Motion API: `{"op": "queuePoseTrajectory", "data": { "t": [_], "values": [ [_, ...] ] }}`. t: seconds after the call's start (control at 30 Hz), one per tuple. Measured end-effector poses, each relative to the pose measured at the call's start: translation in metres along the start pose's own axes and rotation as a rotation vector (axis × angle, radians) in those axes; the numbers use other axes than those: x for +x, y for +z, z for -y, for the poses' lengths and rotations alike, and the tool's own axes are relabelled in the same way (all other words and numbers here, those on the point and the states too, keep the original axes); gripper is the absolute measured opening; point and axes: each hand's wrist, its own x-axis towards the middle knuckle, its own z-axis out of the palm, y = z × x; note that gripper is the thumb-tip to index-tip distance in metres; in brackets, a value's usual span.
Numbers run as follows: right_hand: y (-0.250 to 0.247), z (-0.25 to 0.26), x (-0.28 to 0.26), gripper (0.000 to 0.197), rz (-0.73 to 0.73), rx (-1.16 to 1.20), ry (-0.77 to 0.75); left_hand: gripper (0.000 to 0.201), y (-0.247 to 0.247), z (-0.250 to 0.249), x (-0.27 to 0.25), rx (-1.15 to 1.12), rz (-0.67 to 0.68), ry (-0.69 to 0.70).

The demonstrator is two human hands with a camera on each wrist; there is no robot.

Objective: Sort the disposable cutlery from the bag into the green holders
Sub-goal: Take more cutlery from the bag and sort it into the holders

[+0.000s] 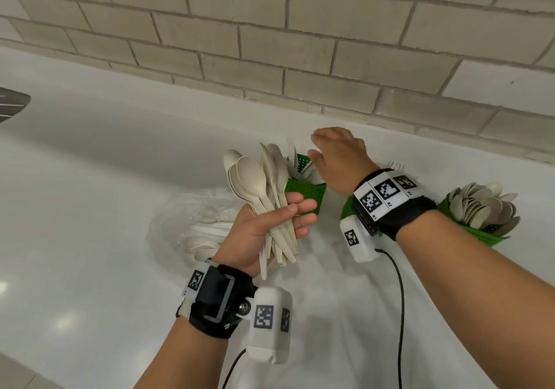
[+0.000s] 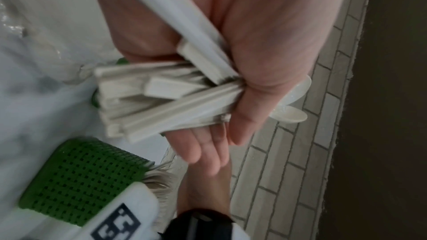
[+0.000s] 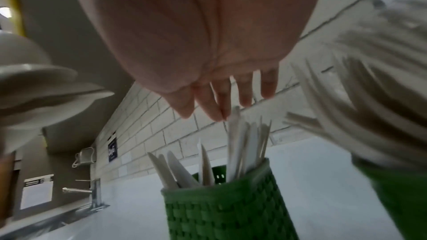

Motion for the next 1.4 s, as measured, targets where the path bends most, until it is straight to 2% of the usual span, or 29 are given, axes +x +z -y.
{"op": "queuePoseTrajectory", "data": {
  "t": [0.03,0.13,0.17,0.27,0.37,0.47,0.57,0.67,0.8,0.87,0.93,0.97,1.07,1.13,1.23,1.4],
  "values": [
    [-0.005,0.004,-0.004,0.042,0.004,0.061,-0.018,0.02,0.001,0.001,0.001,0.018,-0.021,0.019],
    [-0.027,0.022,-0.026,0.031,-0.246,0.568,-0.02,0.014,0.001,0.006,0.006,0.141,-0.097,0.09],
    [-0.034,0.03,-0.036,0.028,-0.263,0.684,-0.016,0.014,0.001,0.008,0.007,0.19,-0.109,0.107],
    [-0.032,0.039,-0.064,0.018,-0.169,0.657,-0.03,0.022,0.006,0.014,0.006,0.271,-0.082,0.121],
    [-0.023,0.029,-0.082,0.018,-0.226,0.674,-0.006,0.028,0.011,0.02,0.0,0.268,0.004,0.085],
    [-0.02,0.013,-0.101,0.02,-0.263,0.788,0.08,0.034,0.013,0.026,-0.006,0.16,0.09,-0.03],
    [-0.017,0.008,-0.118,0.016,-0.405,0.81,0.125,0.035,0.018,0.029,-0.009,0.127,0.126,-0.094],
    [-0.015,0.017,-0.129,0.013,-0.539,0.652,0.119,0.036,0.029,0.035,-0.008,0.249,0.132,-0.015],
    [-0.008,0.025,-0.134,0.028,-0.439,0.515,0.152,0.01,0.04,0.047,-0.009,0.354,0.155,0.078],
    [-0.01,0.019,-0.136,0.032,-0.319,0.801,0.219,0.014,0.04,0.047,-0.01,0.34,0.182,0.069],
    [-0.017,0.013,-0.14,0.027,-0.153,1.15,0.244,0.025,0.038,0.042,-0.009,0.349,0.207,0.034],
    [-0.019,0.009,-0.141,0.023,-0.112,1.207,0.227,0.027,0.037,0.04,-0.008,0.358,0.216,0.017],
    [-0.024,0.003,-0.142,0.014,-0.102,1.233,0.167,0.021,0.037,0.038,-0.011,0.363,0.25,-0.014],
    [-0.024,-0.002,-0.141,0.012,-0.125,1.283,0.195,0.027,0.04,0.036,-0.014,0.372,0.291,-0.04],
    [-0.019,-0.005,-0.14,0.023,-0.099,1.334,0.249,0.031,0.043,0.034,-0.016,0.42,0.342,-0.09],
    [-0.006,-0.008,-0.137,0.043,-0.059,1.324,0.292,0.035,0.042,0.037,-0.016,0.422,0.32,-0.131]
  ]
}}
